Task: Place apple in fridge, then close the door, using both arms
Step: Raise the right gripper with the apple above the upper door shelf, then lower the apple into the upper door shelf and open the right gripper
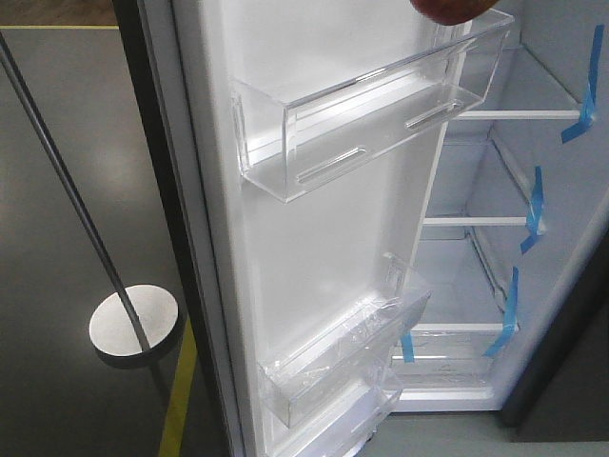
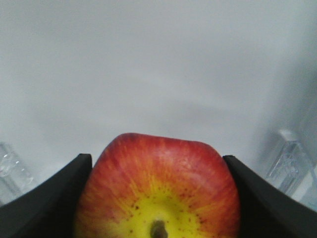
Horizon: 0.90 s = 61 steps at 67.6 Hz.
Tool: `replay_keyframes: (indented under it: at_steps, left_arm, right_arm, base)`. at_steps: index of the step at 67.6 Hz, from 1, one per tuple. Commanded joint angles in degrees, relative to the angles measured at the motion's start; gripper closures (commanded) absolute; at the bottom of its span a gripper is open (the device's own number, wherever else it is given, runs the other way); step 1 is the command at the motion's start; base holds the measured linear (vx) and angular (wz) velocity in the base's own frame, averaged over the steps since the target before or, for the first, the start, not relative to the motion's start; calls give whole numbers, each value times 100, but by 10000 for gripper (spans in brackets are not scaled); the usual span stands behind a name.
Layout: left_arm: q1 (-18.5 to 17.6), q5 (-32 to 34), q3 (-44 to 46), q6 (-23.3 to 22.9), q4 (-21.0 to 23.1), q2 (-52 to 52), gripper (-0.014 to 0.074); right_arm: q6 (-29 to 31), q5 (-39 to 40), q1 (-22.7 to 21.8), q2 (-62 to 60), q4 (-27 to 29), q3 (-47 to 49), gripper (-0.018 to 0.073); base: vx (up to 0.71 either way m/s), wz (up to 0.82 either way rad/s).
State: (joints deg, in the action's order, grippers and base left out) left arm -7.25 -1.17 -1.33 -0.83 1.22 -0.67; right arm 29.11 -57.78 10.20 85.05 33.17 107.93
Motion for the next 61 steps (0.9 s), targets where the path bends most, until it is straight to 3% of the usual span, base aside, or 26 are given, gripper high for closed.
replay_keyframes:
  at_steps: [1, 23, 42, 49, 61]
  left_arm:
    - [-21, 408, -74, -31, 3, -78, 603]
    - [-21, 408, -74, -31, 3, -78, 603]
    - [-21, 408, -74, -31, 3, -78, 603]
    - [-21, 408, -74, -31, 3, -78, 603]
    - [-21, 408, -74, -31, 3, -78, 603]
  right_arm:
    - [83, 655, -41, 124, 189, 394, 315]
    - [127, 772, -41, 888, 182, 672, 315]
    - [127, 294, -41, 1206, 182, 672, 302]
    - [127, 232, -41, 1213, 155, 666, 253]
    - [61, 187, -41, 1201, 142, 666, 80]
  base:
    - [0, 0]
    - [0, 0]
    - [0, 0]
    - [0, 0]
    - [0, 0]
